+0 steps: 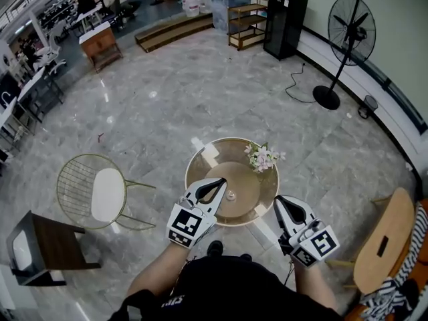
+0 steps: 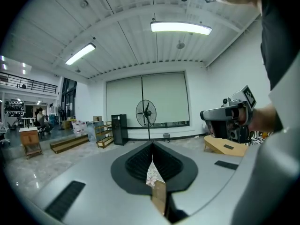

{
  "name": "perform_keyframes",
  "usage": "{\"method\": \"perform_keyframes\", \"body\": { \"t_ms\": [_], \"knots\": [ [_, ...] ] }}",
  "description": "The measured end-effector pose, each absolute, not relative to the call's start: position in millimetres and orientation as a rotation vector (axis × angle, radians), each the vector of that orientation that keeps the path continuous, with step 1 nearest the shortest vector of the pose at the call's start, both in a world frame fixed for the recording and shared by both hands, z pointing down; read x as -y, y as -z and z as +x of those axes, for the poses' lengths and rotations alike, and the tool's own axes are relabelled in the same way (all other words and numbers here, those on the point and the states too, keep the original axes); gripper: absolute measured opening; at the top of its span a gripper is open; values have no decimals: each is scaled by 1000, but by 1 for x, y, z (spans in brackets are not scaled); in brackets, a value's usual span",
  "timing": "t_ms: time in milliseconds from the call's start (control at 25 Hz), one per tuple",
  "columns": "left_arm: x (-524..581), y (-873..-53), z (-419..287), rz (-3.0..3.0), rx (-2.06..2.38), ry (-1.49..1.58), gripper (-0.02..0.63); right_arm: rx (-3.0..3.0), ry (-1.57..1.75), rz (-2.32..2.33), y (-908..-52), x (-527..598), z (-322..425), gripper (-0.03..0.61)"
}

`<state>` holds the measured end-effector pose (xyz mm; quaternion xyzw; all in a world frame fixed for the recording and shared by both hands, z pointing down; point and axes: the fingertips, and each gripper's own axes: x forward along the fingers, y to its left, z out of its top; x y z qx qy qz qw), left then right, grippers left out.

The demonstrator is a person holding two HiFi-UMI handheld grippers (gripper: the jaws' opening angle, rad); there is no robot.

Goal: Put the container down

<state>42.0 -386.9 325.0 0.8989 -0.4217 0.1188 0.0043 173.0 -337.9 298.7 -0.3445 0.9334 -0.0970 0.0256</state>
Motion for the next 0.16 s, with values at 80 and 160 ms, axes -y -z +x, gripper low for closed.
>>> {"method": "perform_keyframes", "body": {
  "t_ms": [80, 160],
  "knots": [
    [390, -324, 40, 2823, 1321, -368, 18, -2875, 305, -1059, -299, 339, 170, 12],
    [391, -325, 38, 2828, 1315, -364, 18, -2868, 312, -1050, -300, 339, 166, 12]
  ]
}}
